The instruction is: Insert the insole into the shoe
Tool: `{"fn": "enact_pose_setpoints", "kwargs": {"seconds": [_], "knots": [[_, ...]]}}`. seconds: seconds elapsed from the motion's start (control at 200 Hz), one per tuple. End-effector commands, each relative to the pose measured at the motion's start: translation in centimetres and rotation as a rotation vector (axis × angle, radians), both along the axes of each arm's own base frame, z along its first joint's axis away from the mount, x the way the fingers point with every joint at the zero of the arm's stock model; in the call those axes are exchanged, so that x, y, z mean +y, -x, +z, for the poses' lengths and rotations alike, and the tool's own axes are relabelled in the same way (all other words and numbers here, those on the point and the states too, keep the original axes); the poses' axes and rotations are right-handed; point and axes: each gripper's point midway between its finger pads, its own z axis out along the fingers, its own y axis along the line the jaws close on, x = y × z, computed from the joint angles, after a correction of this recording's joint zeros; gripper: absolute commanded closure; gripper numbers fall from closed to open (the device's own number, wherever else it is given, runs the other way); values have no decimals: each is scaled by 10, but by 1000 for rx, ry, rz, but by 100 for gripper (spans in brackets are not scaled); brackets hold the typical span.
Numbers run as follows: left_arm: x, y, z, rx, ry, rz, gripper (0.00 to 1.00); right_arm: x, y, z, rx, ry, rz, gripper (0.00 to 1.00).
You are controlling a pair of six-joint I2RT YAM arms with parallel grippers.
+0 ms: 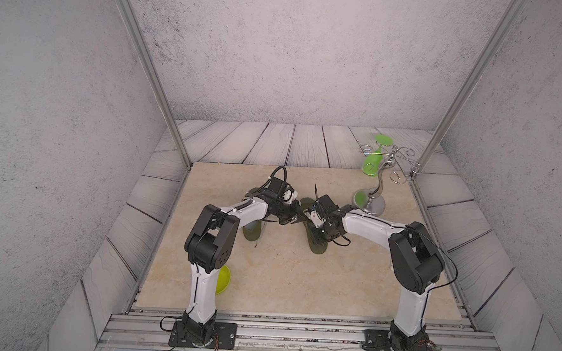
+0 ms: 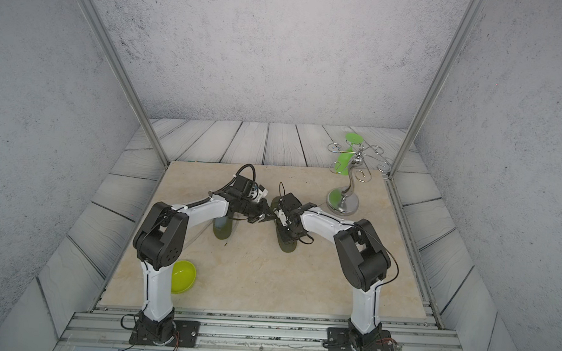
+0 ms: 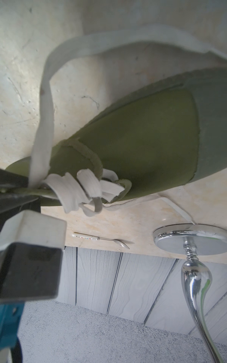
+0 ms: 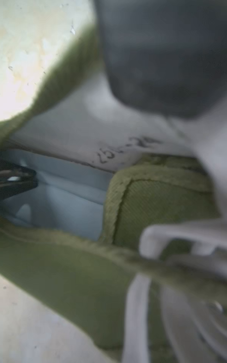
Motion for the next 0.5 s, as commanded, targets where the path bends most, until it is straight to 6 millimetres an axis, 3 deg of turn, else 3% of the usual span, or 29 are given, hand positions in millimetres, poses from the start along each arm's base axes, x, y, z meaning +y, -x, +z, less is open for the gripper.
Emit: {"fn": "enact_pose_setpoints", "kwargs": {"seconds": [0.0,0.09,0.19,0.275,0.365,0.495], "knots": [[-1,0,1,-32,12,-24,100,-11,0,46,-100,-5,-39,81],[2,-1,2,-44,-11,-27,100,-18,-3,70,-159,-7,-69,77],[6,-1,-1,-53,-47,-26,100,-21,-6,79,-180,-14,-99,73],[10,-1,-2,-64,-74,-29,100,-15,-8,79,-172,-37,-110,74],[14,0,-4,-74,-105,-36,92,-11,-16,77,-180,-48,-126,79],[16,-2,1,-98,-124,-59,81,-4,-21,72,-151,-35,-114,78]]}}
